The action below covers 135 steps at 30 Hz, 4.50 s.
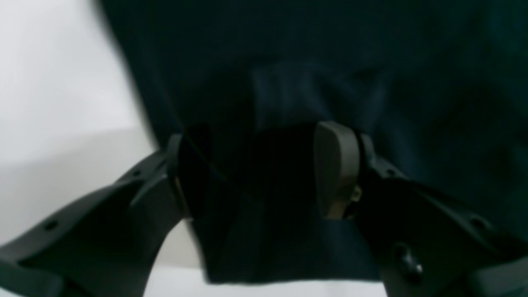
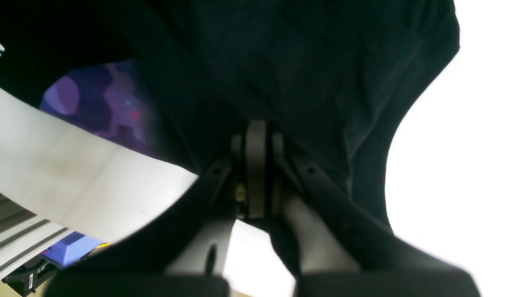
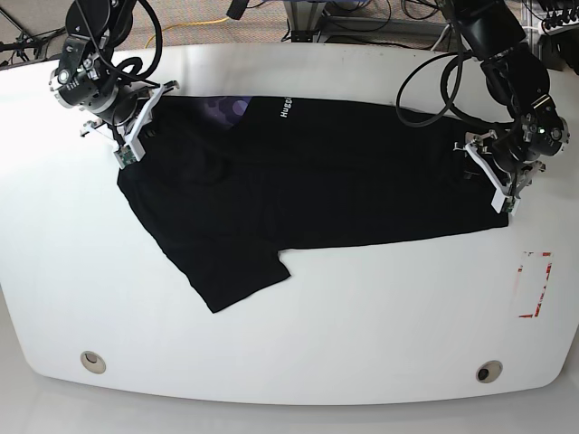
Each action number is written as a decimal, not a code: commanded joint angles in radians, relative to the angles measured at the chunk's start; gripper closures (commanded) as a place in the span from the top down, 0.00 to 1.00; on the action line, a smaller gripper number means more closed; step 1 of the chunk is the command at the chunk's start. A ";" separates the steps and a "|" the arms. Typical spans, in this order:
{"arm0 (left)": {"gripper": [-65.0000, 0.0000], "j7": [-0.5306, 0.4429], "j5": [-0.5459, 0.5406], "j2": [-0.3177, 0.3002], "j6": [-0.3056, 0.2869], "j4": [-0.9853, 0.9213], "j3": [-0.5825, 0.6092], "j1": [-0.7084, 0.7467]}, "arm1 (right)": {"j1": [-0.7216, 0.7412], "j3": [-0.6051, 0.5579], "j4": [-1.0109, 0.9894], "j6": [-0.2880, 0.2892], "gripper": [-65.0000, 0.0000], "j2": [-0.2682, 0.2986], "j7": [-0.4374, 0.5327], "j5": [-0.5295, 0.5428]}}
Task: Fold the T-shirt properly
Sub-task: 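Pull the grasped shirt edge taut with both grippers, then drag the held shirt edge apart and back with both grippers to flatten it, then adjust grips on the shirt edge with both grippers and release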
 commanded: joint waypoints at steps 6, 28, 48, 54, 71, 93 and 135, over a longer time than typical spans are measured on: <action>0.19 -0.012 -0.004 -0.009 -0.001 0.007 -0.011 -0.016 | 0.012 0.005 0.018 -0.001 0.00 0.009 0.017 0.012; 0.02 -0.007 -0.004 -0.015 -0.001 0.319 -0.118 0.132 | 0.020 0.005 0.016 -0.001 0.00 0.009 0.017 0.010; 0.07 -0.007 -0.004 -0.092 -0.001 0.211 -0.250 0.183 | 0.010 0.007 0.013 -0.001 0.00 0.016 0.016 0.004; 0.40 -0.007 -0.004 -0.124 -0.001 0.173 -0.253 0.186 | 0.010 0.007 0.013 -0.001 0.05 0.018 0.016 0.004; 0.56 -0.006 -0.056 -0.136 -0.001 0.268 -0.258 0.188 | -0.039 0.007 0.049 -0.001 0.45 0.018 0.013 0.134; 0.56 -0.006 -0.185 -0.126 -0.001 0.287 -0.352 0.143 | -0.083 -0.003 0.041 -0.001 0.45 0.010 0.010 0.420; 0.56 0.082 -0.199 -0.135 -0.001 0.167 -0.132 0.188 | -0.126 -0.107 -0.019 -0.001 0.11 0.010 0.011 0.426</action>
